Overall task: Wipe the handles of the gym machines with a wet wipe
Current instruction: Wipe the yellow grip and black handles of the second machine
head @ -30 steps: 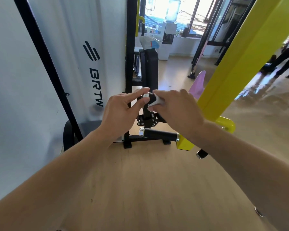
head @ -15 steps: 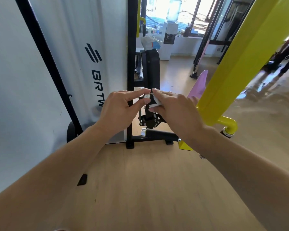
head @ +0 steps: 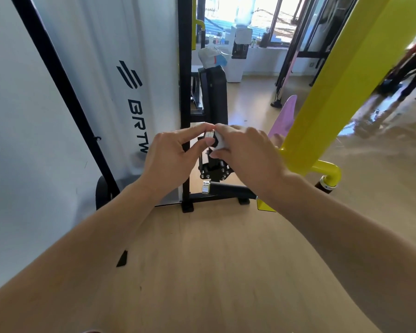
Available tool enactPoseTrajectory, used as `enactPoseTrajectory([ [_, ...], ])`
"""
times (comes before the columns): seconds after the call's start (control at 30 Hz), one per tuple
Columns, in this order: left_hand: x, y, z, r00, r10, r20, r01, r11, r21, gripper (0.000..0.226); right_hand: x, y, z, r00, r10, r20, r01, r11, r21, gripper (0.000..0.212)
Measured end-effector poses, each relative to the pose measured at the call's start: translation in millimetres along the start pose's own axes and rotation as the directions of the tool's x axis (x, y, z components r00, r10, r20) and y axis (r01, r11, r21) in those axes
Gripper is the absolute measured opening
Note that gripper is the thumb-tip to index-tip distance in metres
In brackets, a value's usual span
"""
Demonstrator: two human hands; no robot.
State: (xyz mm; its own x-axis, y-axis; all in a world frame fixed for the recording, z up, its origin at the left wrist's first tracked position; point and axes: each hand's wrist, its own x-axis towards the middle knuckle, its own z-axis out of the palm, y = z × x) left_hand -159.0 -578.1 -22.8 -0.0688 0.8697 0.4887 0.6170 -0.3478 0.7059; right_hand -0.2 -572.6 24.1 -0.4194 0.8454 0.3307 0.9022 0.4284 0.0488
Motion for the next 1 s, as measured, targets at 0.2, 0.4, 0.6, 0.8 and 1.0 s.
enactPoseTrajectory([
  [0.2, 1.1, 2.1, -1.1, 0.998, -0.060, 0.036, 0.060, 0.998, 0.012, 0.028, -21.5, 32.4, -6.3, 0.989, 0.128, 0.078, -0.104, 0.962, -0.253, 0.011],
  [0.4, -1.2, 2.3, 2.6, 0.997, -0.080, 0.007, 0.080, 0.997, -0.012, 0.025, -6.8, 17.5, 3.7, 0.998, 0.049, -0.036, -0.052, 0.994, -0.094, 0.014],
  [0.6, 2.1, 0.3, -1.3, 1.000, -0.022, 0.020, 0.023, 1.000, -0.018, 0.025, 4.3, 3.8, 28.1, 0.982, -0.023, -0.186, 0.046, 0.992, 0.118, 0.046],
  [0.8, -4.4, -1.4, 10.6, 0.998, -0.061, 0.014, 0.062, 0.996, -0.071, 0.029, -39.3, 42.3, 44.7, 0.902, -0.067, -0.427, 0.144, 0.978, 0.150, 0.043],
  [1.0, -18.2, -10.7, 24.3, 0.992, -0.114, -0.062, 0.106, 0.988, -0.114, 0.038, -91.7, 20.0, 48.8, 0.929, 0.311, -0.201, -0.055, 0.653, 0.755, 0.027],
])
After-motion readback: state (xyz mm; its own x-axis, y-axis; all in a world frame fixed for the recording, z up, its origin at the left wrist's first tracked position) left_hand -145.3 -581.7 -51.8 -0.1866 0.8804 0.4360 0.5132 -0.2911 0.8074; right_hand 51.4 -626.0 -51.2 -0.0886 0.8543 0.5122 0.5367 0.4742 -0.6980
